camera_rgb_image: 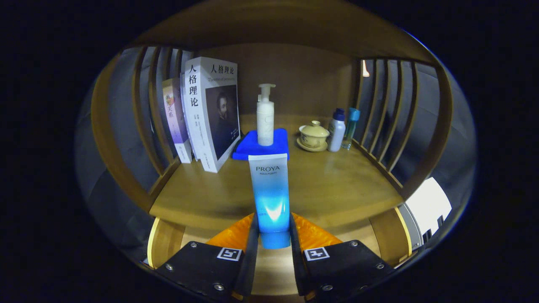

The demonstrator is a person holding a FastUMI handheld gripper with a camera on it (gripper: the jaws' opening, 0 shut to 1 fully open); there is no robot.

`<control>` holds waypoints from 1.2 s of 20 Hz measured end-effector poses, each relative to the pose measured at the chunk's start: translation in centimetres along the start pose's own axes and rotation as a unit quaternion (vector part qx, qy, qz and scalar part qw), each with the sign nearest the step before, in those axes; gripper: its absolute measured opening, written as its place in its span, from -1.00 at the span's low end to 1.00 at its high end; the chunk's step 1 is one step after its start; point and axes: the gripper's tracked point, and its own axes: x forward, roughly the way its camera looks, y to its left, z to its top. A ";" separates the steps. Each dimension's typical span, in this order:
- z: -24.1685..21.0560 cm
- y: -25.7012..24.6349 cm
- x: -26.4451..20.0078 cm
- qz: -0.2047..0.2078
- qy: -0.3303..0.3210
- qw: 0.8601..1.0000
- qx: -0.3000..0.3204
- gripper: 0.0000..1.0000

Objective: Pull open the drawer, take out the items inside it, and place them on the countertop above the cabinet.

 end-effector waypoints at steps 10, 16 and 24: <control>-0.1 -2.0 7.3 0.009 0.038 0.999 -0.005 -0.18; 0.4 -2.4 8.7 0.028 0.037 0.999 0.019 -0.10; 3.3 -2.7 2.5 0.046 -0.068 0.995 0.057 0.90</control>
